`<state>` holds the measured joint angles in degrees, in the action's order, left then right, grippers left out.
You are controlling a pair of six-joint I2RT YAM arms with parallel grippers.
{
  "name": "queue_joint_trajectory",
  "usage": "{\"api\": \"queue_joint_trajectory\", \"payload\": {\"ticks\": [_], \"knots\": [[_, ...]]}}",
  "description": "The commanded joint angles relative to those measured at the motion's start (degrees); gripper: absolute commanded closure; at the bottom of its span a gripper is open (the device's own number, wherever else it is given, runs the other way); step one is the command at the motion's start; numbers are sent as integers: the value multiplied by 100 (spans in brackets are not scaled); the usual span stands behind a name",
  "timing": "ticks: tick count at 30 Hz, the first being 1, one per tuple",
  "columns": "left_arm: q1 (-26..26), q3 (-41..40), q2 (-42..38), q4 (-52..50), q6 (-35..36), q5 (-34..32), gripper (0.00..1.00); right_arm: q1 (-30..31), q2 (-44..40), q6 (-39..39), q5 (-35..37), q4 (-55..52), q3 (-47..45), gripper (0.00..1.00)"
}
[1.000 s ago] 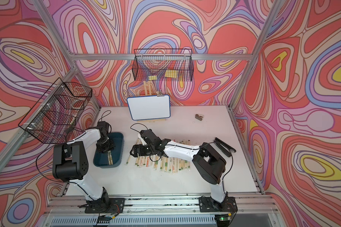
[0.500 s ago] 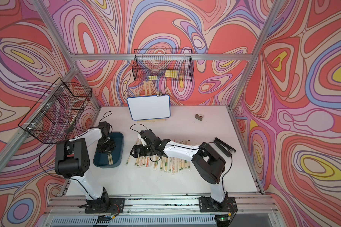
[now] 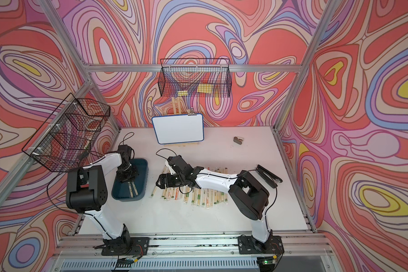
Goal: Take the paired disposable chopsticks out of the storage box
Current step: Pick up the paired disposable chopsticks from the storage box, then place the paired disposable chopsticks at the center of the board.
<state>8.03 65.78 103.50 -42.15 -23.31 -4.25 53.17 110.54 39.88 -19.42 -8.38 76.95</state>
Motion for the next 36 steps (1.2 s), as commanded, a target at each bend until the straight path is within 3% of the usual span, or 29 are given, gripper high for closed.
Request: {"api": "queue_joint_trajectory", "payload": {"ticks": [1, 36], "knots": [[49, -8, 24, -5, 58, 123, 100, -24, 84, -64, -36, 65, 119, 11], [16, 182, -1191, -339, 198, 775, 100, -25, 126, -65, -36, -8, 209, 11]]}}
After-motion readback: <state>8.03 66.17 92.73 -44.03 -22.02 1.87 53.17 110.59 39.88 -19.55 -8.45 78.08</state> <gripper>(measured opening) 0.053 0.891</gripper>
